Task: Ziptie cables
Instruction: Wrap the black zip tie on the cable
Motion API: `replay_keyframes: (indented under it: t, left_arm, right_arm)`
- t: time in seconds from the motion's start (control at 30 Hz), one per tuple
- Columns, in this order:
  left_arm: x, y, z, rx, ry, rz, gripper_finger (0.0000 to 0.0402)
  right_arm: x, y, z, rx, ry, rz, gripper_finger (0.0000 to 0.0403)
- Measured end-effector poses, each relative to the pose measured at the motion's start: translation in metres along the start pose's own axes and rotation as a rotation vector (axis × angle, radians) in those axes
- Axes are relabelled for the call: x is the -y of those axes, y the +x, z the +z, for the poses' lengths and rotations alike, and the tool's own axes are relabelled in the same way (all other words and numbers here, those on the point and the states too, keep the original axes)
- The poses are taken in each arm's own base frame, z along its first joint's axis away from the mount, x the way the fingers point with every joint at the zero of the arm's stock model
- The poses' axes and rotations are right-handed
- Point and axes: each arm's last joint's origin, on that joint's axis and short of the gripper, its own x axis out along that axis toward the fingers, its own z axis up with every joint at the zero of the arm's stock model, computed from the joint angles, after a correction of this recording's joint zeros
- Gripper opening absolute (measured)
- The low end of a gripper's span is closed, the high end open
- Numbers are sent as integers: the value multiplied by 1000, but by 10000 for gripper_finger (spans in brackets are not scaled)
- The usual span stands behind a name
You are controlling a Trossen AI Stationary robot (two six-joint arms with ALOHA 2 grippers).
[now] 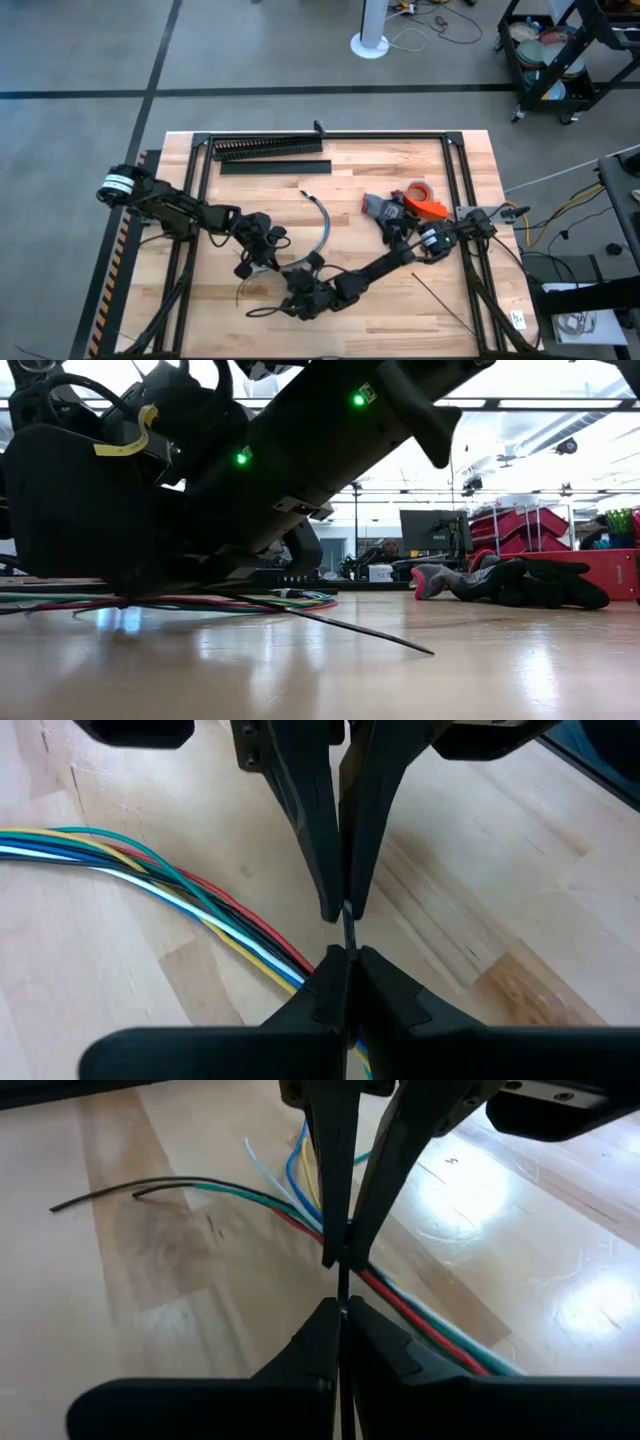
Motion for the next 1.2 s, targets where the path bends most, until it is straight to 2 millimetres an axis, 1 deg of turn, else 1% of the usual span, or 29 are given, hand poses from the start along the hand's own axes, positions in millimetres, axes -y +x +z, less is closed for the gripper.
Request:
replay_keyframes:
  t: [0.17, 0.5, 0.63, 0.7, 0.77, 0.9, 1.0, 1.1, 1.2]
  left_arm:
    - [0, 0, -1, -4, -5, -1, 0]
    - [3, -1, -10, -29, -27, -4, 0]
    - [3, -1, -10, -29, -29, 4, 0]
    - [2, -1, -9, -22, -26, 9, 0]
    - [2, -1, -9, -21, -28, 12, 0]
    - [2, -1, -9, -17, -31, 13, 0]
    - [2, -1, -9, -17, -32, 20, 0]
    - [2, -1, -9, -18, -31, 26, 0]
    - [2, -1, -9, -17, -31, 26, 0]
  right_arm:
    - [-2, -7, -2, -23, 9, -6, 0]
    - [-9, -37, 2, -80, -20, -14, 1]
    - [-12, -40, 2, -62, -16, -11, 1]
    - [-11, -38, 5, -54, -9, -10, 8]
    - [-8, -33, 9, -48, -20, -5, 27]
    - [1, -18, 19, -13, -19, -15, 88]
    - [6, -5, 20, 4, -20, -4, 127]
    - [7, 8, 12, 14, -12, 19, 140]
    - [9, 12, 7, 19, -20, -3, 130]
